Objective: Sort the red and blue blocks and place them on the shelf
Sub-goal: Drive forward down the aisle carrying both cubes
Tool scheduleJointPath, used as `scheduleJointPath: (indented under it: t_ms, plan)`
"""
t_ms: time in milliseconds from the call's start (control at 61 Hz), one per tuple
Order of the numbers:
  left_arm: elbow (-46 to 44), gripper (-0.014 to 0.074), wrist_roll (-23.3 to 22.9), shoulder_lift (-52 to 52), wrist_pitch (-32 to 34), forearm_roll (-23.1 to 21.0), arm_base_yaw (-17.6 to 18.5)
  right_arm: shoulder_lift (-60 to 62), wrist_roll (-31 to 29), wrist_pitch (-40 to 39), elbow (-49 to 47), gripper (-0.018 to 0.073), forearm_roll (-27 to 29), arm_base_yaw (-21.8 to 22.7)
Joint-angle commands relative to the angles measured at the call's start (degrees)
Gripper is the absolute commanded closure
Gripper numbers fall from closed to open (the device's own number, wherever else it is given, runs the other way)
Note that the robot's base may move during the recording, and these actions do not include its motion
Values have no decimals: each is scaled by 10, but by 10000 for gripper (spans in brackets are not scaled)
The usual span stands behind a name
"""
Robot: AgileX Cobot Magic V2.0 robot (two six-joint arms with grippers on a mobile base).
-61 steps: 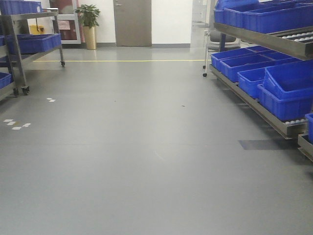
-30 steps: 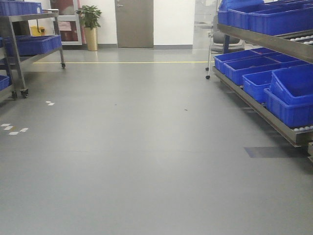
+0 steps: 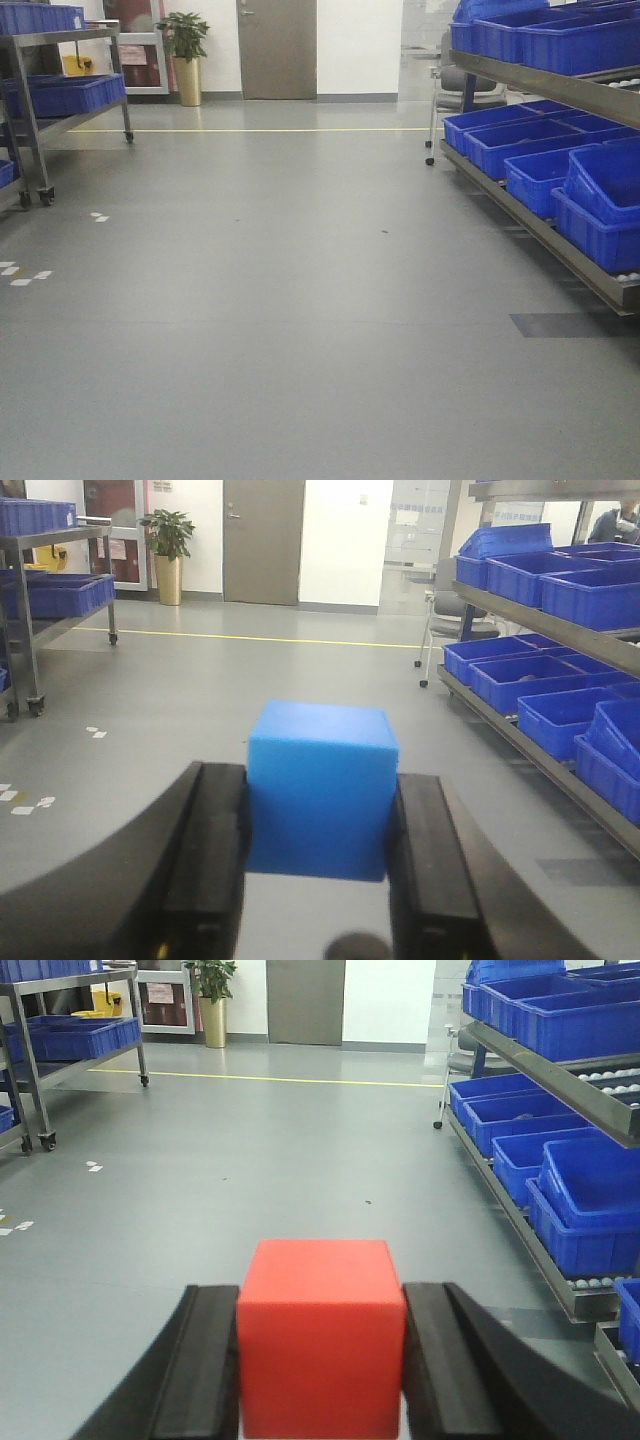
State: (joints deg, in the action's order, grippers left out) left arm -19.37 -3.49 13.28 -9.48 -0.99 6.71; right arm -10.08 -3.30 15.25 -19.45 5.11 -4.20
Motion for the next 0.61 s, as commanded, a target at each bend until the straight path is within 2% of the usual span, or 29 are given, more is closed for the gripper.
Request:
scheduleJointPath:
  t_ms: [0, 590]
  plan:
    - [-15, 474, 0, 4, 58, 0, 3, -6, -1, -46, -16, 482, 0, 3]
    - [-15, 474, 0, 4, 57, 0, 3, -6, -1, -46, -16, 482, 0, 3]
